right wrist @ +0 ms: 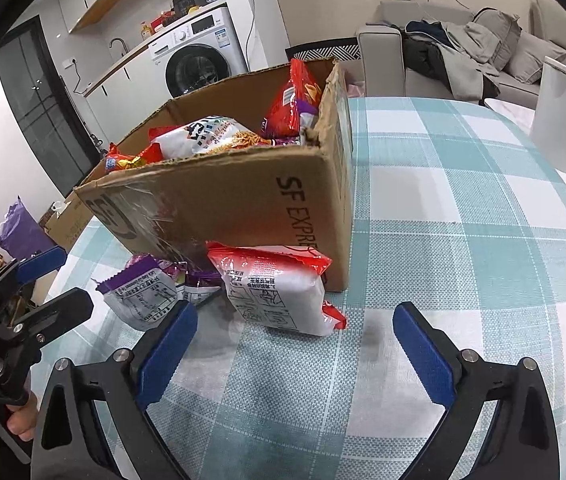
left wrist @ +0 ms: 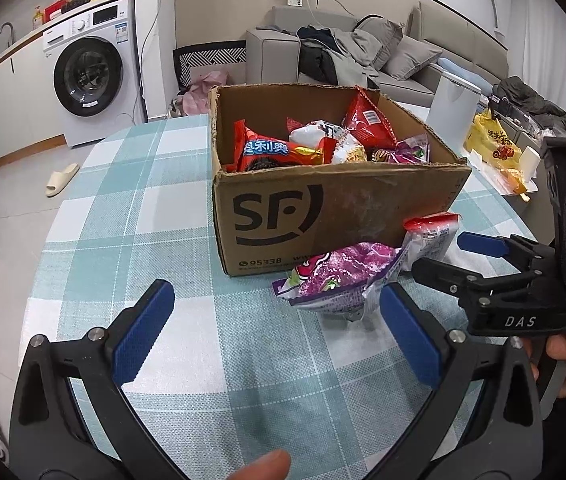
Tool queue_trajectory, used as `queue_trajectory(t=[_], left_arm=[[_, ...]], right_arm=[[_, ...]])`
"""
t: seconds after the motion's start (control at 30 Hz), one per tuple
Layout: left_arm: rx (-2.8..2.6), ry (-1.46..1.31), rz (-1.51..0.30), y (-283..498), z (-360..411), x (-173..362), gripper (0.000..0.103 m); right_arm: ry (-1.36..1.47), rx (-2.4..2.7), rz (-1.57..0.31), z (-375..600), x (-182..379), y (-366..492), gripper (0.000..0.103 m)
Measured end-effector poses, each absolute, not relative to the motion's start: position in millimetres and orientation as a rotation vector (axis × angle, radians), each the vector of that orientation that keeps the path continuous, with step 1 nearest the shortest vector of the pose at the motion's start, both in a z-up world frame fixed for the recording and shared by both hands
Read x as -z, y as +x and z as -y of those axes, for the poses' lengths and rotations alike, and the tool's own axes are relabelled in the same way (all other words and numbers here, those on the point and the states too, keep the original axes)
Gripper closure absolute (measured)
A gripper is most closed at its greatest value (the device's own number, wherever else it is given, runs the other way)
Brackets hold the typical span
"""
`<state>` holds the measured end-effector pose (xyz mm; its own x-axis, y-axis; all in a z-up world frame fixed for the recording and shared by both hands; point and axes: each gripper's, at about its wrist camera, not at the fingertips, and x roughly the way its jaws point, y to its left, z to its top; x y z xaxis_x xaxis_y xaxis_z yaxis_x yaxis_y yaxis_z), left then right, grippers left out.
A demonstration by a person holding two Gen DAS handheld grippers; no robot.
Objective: Organize snacks
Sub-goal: 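Grasp the white-red bag with the right gripper while the left gripper grasps the purple bag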
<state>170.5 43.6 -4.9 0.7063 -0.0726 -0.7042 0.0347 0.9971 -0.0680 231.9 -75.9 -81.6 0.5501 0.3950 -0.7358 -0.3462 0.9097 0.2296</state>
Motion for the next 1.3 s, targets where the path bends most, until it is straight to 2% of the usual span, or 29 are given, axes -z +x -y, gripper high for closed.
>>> queue_trajectory(t=[0.13, 0.2, 0.37, 0.47, 0.57, 1.3], left_arm=[[0.062, -0.054, -0.795, 172.5, -42.8, 8.7, 0.0], [0.063, -0.053, -0.799, 173.0, -42.0, 10.4, 0.0], [0.073, -0.043, -0.807, 173.5, -38.2, 13.9, 0.0], [0.077, -0.037, -0.81, 173.8, -36.0, 14.5, 0.0], [0.08, -0.032, -0.81, 174.2, -34.8, 14.5, 0.0], [0.113, -0.071, -0.862, 194.1, -7.7, 28.4, 0.0]], right_arm=[[0.056, -0.444, -0.885, 74.0, 84.7, 234.1, 0.012], [0.052, -0.449, -0.888, 73.0, 86.9, 235.4, 0.022], [0.056, -0.47, -0.877, 72.4, 86.5, 235.0, 0.036], [0.041, -0.479, -0.867, 70.3, 85.2, 233.4, 0.05], [0.036, -0.497, -0.864, 68.8, 84.0, 230.7, 0.058], [0.061, -0.484, -0.853, 96.8, 72.4, 216.4, 0.059]])
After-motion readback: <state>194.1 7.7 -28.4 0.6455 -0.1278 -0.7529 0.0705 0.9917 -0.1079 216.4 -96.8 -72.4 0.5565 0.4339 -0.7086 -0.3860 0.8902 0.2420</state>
